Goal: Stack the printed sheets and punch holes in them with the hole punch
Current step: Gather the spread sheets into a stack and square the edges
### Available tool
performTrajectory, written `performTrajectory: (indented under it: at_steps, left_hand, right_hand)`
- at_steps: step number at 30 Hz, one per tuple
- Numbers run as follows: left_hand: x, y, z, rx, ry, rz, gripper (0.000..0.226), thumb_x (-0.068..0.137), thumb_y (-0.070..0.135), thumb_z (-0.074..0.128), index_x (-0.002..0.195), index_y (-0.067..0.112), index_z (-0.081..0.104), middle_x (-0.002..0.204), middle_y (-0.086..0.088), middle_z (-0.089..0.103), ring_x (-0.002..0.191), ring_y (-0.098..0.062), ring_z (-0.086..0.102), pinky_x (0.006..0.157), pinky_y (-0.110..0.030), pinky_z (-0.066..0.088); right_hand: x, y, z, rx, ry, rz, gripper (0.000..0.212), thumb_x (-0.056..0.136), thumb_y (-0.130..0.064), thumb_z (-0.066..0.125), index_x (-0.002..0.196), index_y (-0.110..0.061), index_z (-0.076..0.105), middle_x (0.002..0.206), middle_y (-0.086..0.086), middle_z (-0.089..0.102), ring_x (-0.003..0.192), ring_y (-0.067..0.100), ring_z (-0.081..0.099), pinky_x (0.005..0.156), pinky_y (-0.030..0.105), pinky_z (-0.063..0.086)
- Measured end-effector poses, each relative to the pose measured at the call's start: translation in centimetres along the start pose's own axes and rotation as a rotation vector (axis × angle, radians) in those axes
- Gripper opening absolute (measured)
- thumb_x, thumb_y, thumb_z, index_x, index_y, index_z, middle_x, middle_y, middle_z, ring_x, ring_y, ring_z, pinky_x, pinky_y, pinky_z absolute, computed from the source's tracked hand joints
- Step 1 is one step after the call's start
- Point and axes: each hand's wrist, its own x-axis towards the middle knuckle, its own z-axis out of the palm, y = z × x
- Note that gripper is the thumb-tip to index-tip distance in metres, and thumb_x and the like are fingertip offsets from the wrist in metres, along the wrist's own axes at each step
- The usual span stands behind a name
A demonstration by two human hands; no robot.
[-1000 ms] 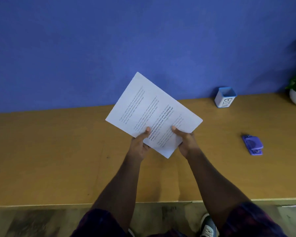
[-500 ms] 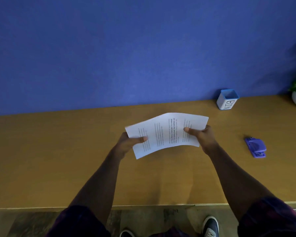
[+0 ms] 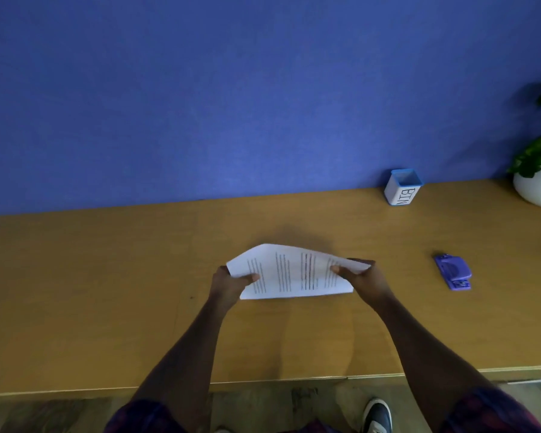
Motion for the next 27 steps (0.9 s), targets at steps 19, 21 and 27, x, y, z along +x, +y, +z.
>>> performTrajectory:
  at_steps: [19,21,27]
  left_hand:
    - [-0.9,0.2,-0.1,0.091,-0.06,-0.033,0.027,0.068,0.005,0.093,0.083,0.02,0.076,0.09,0.001,0.077,0.094,-0.025,0.074,0.079,-0.036,0.059]
    - [-0.5,1.9,-0.5,0.005,-0.024,-0.002,0.028,0.062,0.005,0.095,0.081,0.014,0.077,0.084,0.0,0.077,0.087,-0.024,0.072,0.078,-0.037,0.057]
    - [1.9,6.8,-1.5,0.098,0.096,0.265,0.017,0.072,0.018,0.091,0.072,0.029,0.079,0.076,0.008,0.078,0.073,-0.011,0.069,0.072,-0.027,0.053]
  right_hand:
    - [-0.7,0.1,0.7,-0.077,0.049,-0.081,0.018,0.09,-0.013,0.078,0.094,-0.031,0.082,0.096,-0.016,0.08,0.093,-0.002,0.073,0.078,0.021,0.055]
    - [0.4,-1.1,0.8,-0.059,0.086,-0.083,0.012,0.088,-0.018,0.08,0.095,-0.027,0.083,0.095,-0.014,0.08,0.092,0.0,0.074,0.078,0.023,0.055]
    - [3.2,-6.6,0.2,-0.39,0.138,-0.401,0.024,0.089,-0.003,0.068,0.104,-0.017,0.081,0.1,-0.004,0.079,0.089,0.007,0.073,0.076,0.019,0.054]
